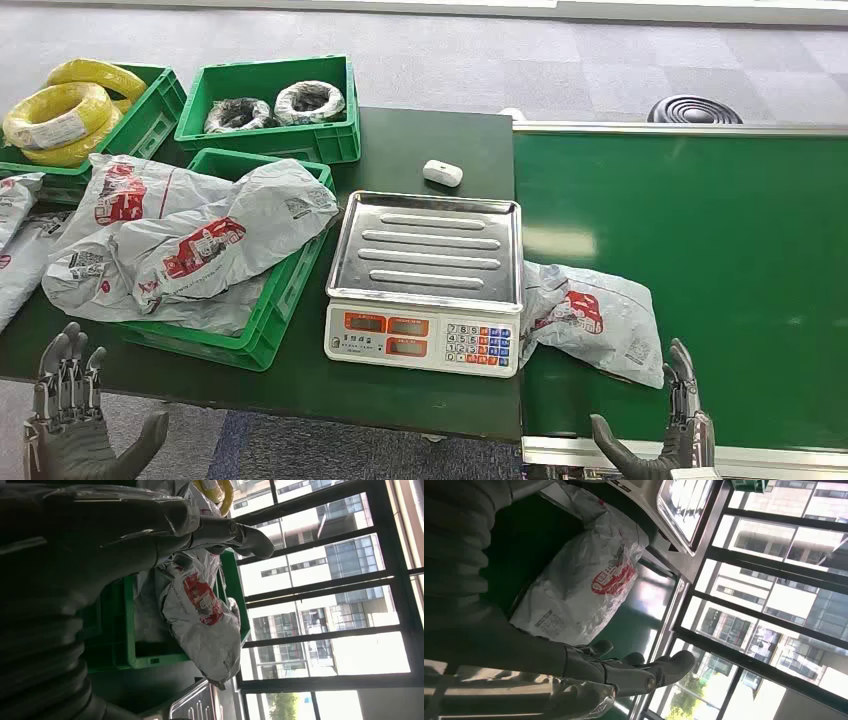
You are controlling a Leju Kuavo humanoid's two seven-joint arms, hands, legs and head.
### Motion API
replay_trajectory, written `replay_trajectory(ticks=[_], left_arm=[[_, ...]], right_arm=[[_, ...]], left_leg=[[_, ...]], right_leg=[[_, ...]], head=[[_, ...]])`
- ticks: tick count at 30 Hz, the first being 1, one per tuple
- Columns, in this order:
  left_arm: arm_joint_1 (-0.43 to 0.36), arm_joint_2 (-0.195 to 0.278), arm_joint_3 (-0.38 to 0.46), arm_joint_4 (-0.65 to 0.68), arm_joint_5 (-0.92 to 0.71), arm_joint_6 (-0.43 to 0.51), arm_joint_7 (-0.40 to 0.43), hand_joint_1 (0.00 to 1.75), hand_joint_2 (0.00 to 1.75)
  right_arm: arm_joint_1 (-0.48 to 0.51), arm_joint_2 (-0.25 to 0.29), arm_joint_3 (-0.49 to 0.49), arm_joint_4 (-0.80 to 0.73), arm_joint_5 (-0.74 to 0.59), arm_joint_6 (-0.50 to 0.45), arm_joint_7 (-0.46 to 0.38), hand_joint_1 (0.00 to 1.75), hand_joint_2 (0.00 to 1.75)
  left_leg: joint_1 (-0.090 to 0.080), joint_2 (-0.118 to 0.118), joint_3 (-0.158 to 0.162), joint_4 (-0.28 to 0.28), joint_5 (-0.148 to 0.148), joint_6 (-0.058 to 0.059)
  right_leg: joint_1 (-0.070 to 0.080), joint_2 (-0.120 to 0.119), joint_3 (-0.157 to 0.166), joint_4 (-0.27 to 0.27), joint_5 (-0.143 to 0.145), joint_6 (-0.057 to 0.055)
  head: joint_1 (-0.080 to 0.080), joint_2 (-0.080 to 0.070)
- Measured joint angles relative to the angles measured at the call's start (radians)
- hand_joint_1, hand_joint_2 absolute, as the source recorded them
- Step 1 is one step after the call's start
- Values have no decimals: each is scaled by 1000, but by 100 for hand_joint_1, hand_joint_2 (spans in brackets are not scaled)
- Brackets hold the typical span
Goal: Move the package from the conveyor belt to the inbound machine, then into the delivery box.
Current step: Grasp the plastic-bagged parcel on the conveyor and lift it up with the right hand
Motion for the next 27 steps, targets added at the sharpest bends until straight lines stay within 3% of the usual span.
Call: replay_trajectory(ticks=[27], left_arm=[[-11,-7,1,-8,-2,33,0,0,175]], right_arm=[[-48,-27,7,35,-27,-8,2,0,175]], left_leg=[[0,0,0,0,0,0]], right_leg=[[0,0,0,0,0,0]], head=[[0,0]])
